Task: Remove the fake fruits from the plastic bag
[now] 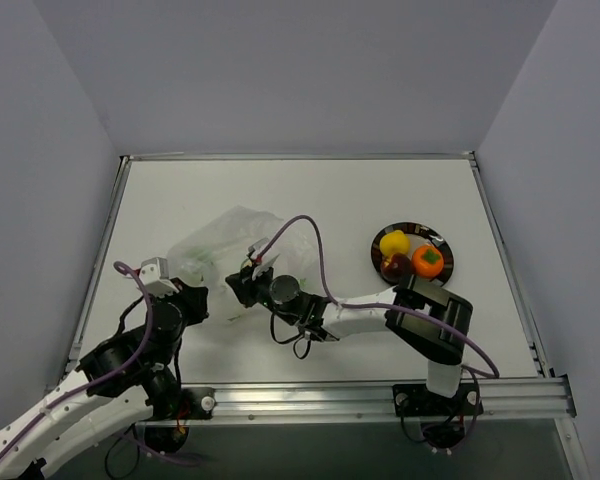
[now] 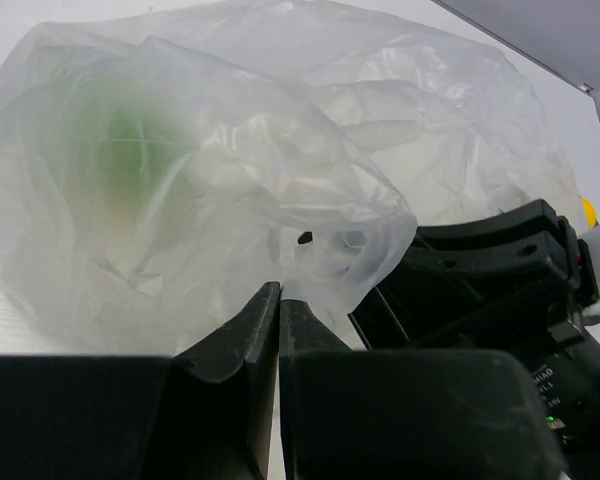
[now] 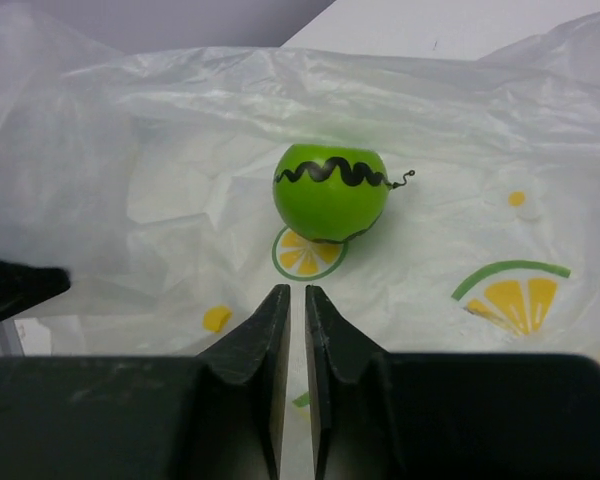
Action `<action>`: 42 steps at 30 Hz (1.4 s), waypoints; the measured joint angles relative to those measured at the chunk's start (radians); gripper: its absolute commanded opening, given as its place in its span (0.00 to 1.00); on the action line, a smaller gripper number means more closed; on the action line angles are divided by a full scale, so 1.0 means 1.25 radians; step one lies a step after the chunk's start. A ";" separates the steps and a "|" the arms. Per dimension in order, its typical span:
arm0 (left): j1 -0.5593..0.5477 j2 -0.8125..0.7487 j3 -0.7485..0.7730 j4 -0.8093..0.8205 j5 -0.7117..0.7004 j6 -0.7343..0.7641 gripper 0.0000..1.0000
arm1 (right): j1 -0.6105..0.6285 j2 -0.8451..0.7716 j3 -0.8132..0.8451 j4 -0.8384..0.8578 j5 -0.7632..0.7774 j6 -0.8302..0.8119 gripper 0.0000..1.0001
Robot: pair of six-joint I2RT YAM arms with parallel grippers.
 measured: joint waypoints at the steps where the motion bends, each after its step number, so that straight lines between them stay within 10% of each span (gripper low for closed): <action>1: 0.001 -0.006 -0.001 -0.010 -0.005 -0.007 0.02 | -0.001 0.013 0.019 -0.011 0.002 -0.004 0.13; 8: 0.001 -0.039 -0.017 -0.052 -0.014 -0.049 0.02 | -0.027 0.195 0.262 -0.066 0.004 -0.014 0.91; 10: 0.001 -0.039 -0.018 -0.051 -0.007 -0.049 0.02 | -0.034 0.245 0.309 -0.065 -0.004 -0.014 1.00; 25: 0.001 -0.100 -0.034 -0.044 0.093 -0.060 0.02 | -0.049 0.571 0.616 -0.083 -0.065 0.009 1.00; 32: 0.001 -0.103 -0.034 -0.060 0.092 -0.064 0.02 | -0.052 0.614 0.676 -0.067 -0.062 0.019 0.41; 42: 0.001 -0.066 -0.034 -0.051 0.072 -0.059 0.02 | -0.052 0.449 0.399 0.019 -0.067 0.017 0.31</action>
